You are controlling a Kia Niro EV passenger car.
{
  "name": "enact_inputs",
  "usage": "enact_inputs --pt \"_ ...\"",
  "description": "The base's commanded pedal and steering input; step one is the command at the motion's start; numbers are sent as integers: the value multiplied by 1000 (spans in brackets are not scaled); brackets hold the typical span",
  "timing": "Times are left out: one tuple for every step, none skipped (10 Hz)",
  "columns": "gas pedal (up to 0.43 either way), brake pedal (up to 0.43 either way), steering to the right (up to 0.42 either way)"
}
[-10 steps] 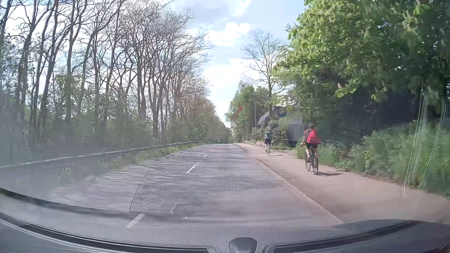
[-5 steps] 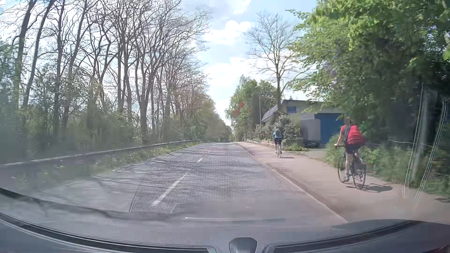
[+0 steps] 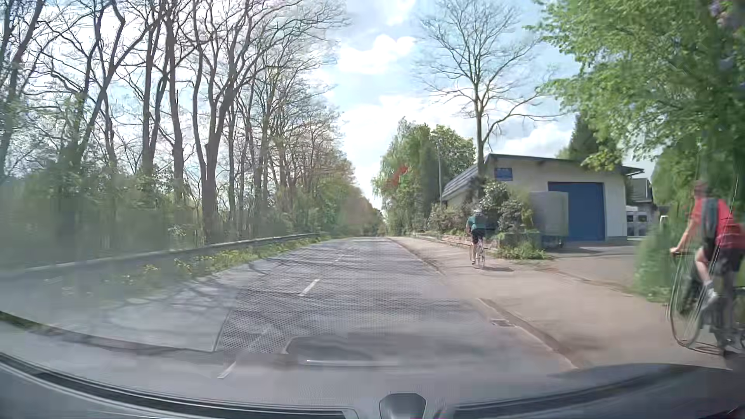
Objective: Follow the waypoints while adhering to traffic rules and regulations
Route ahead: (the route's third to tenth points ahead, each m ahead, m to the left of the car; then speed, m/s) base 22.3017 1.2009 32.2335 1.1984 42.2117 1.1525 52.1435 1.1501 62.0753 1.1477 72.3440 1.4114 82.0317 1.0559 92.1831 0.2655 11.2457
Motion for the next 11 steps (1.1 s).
enact_inputs --pt "110 0 -1" --pt "110 0 -1" --pt "110 0 -1" --pt "110 0 -3" --pt "110 0 -5" --pt "110 0 -6" --pt "110 0 -6" --pt "110 0 -4" --pt "98 0 -1" --pt "98 0 0" --pt "87 0 0"
